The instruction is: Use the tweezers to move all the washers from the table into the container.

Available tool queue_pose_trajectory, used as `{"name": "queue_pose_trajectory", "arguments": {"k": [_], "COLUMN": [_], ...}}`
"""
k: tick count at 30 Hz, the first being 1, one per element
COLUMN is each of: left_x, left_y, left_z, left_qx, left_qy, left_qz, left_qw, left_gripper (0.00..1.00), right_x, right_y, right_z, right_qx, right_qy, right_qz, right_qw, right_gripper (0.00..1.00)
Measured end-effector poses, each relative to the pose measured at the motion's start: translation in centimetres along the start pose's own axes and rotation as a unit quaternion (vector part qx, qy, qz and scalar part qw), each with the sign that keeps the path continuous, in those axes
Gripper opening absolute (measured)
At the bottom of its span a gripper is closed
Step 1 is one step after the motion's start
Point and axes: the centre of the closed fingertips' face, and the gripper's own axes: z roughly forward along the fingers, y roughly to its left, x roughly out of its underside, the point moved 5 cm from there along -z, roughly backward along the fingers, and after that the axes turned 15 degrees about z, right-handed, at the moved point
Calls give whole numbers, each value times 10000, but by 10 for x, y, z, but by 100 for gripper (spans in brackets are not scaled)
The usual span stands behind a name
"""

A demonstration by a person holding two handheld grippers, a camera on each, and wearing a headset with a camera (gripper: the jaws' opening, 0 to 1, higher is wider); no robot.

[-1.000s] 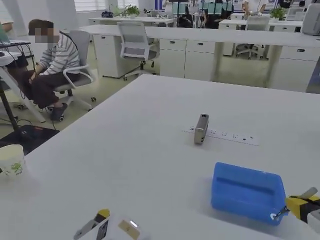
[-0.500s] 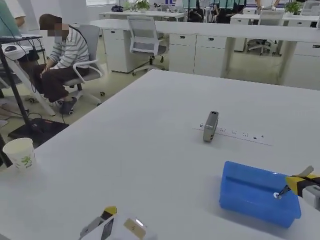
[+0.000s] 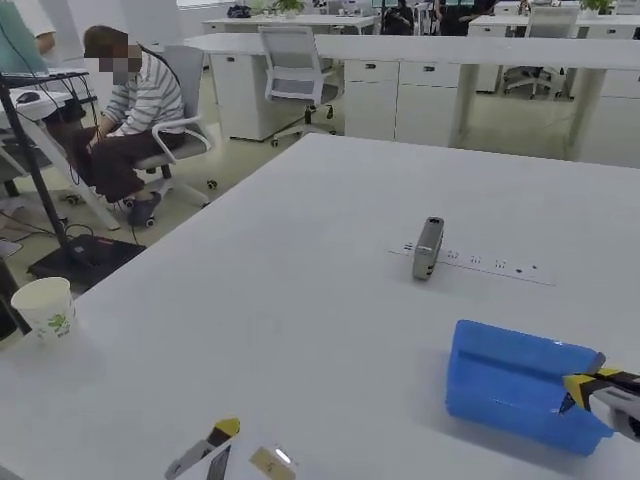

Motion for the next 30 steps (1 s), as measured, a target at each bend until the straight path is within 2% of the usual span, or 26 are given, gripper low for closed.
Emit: {"name": "queue_pose_trajectory", "arguments": {"k": [3,8,11,14,17,18,21,23,25,26,28,29,30], "left_x": [-1,-1,-8,-12,-22,-29,-52,-72,-93,-101,-120,-132,-139], "left_y": [-1,-4,-4,-5,-3,-1,6,9,14,14,19,21,21], "left_z": [0,0,-2,-3,-8,-10,-16,-20,-24,-26,-29,-32,-34], "left_qx": [25,177,287,563,727,765,800,952,1108,1225,1329,1384,1467], "left_qy": [-14,-12,-265,-338,-416,-407,-641,-838,-1096,-1206,-1471,-1694,-1798], "left_qz": [27,-28,-211,-405,-372,-246,-34,10,-6,12,-127,-188,-210], "left_qw": [10000,9998,9990,9970,9958,9959,9947,9919,9878,9851,9801,9756,9725], "left_gripper": [77,76,71,72,72,72,70,69,67,64,63,63,62], "right_x": [3,4,4,4,0,-7,-23,-34,-40,-45,-48,-48,-48], "right_y": [-1,2,1,-2,-5,-5,-6,0,11,20,36,48,58], "right_z": [2,0,0,-1,-6,-9,-20,-30,-42,-49,-60,-69,-75], "right_qx": [-9,-33,-92,-137,-49,-100,-185,-427,-560,-624,-841,-1030,-1112], "right_qy": [52,73,98,125,102,-56,-336,-491,-565,-687,-784,-716,-726], "right_qz": [48,34,0,73,135,366,662,750,515,261,79,-11,-97], "right_qw": [10000,10000,9999,9998,9998,9993,9971,9951,9955,9953,9933,9921,9911], "right_gripper": [1,1,2,2,2,2,2,2,2,2,2,2,2]}}
